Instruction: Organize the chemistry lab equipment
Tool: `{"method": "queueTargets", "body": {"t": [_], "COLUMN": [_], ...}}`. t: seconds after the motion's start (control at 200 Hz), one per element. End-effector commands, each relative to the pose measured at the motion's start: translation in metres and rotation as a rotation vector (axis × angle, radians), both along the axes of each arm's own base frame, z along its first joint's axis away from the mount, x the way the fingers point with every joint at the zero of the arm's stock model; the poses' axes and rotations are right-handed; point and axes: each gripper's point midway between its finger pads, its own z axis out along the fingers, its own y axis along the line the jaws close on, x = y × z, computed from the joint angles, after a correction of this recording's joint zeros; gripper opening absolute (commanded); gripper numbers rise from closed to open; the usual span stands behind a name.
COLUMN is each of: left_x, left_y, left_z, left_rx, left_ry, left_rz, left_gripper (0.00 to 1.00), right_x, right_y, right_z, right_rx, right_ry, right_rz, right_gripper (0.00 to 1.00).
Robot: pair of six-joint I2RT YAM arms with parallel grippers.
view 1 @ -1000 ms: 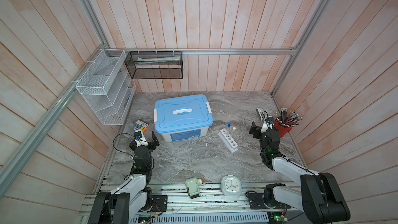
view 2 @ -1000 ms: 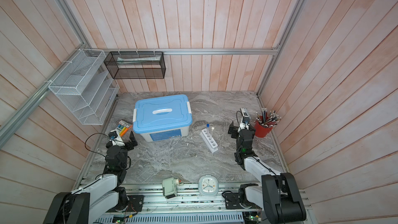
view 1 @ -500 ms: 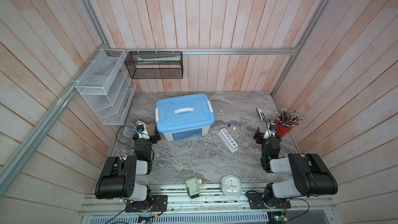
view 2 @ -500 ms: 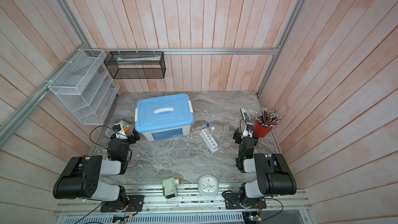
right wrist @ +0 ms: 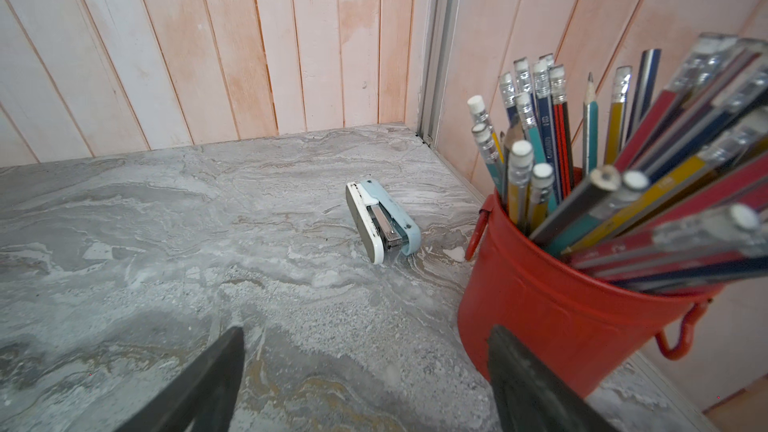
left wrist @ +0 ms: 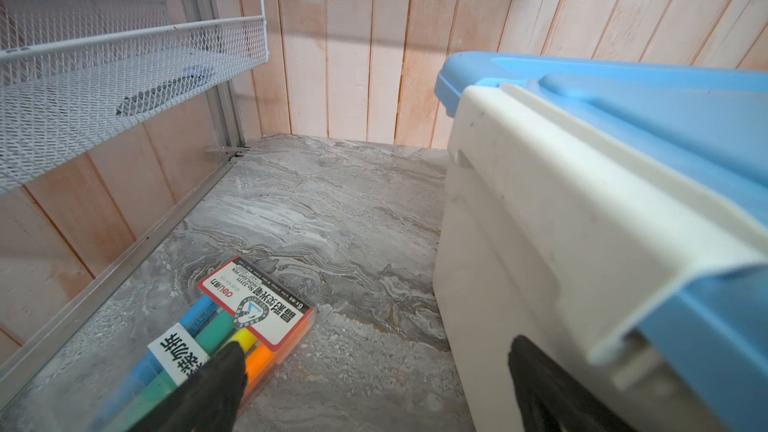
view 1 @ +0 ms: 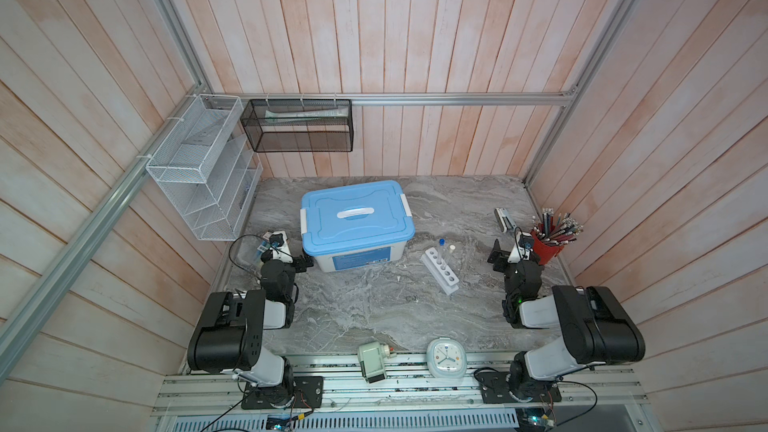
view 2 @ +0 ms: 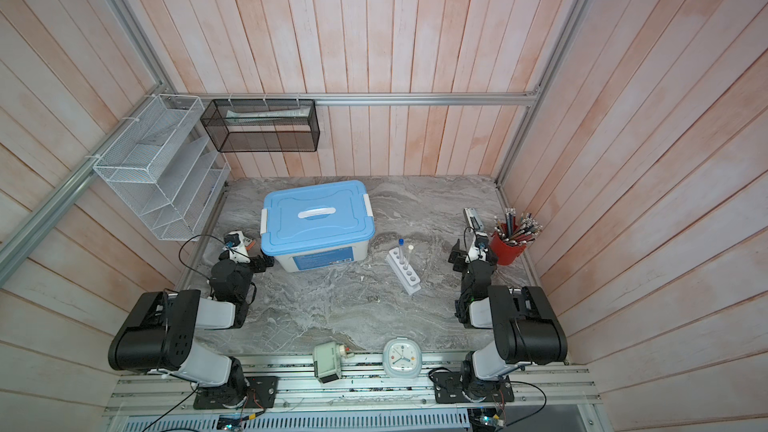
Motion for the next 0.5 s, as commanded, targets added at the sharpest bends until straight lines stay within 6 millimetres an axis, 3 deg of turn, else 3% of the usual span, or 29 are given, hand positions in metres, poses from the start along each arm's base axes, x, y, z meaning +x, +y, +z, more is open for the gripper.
{"method": "queueTargets", "body": {"t": [0.0,0.08,0.49], "left_x": [0.0043,0.004,0.0044], "left_y": [-0.0046,-0.0048,-0.0045], "left_z": [0.0044,0.0037,0.0042], "left_rx": [0.015,0.016,0.019], "left_ry": [-0.007,-0.004,-0.006], "left_rz": [-0.027,-0.026,-0.023], "left_gripper": [1.0,1.0,1.0], "right_x": [0.0031,0.003,0.0031], "right_y": [0.0018,0.0016,0.0017], "right_z": [0.0034,0.003,0.0029], "right_rx": [0.001,0.001,0.001], "right_ry": [-0.004,-0.003,-0.002], "right_rz": [0.016,0.015,0.016], "right_gripper": [0.91,0.98,0.98]}}
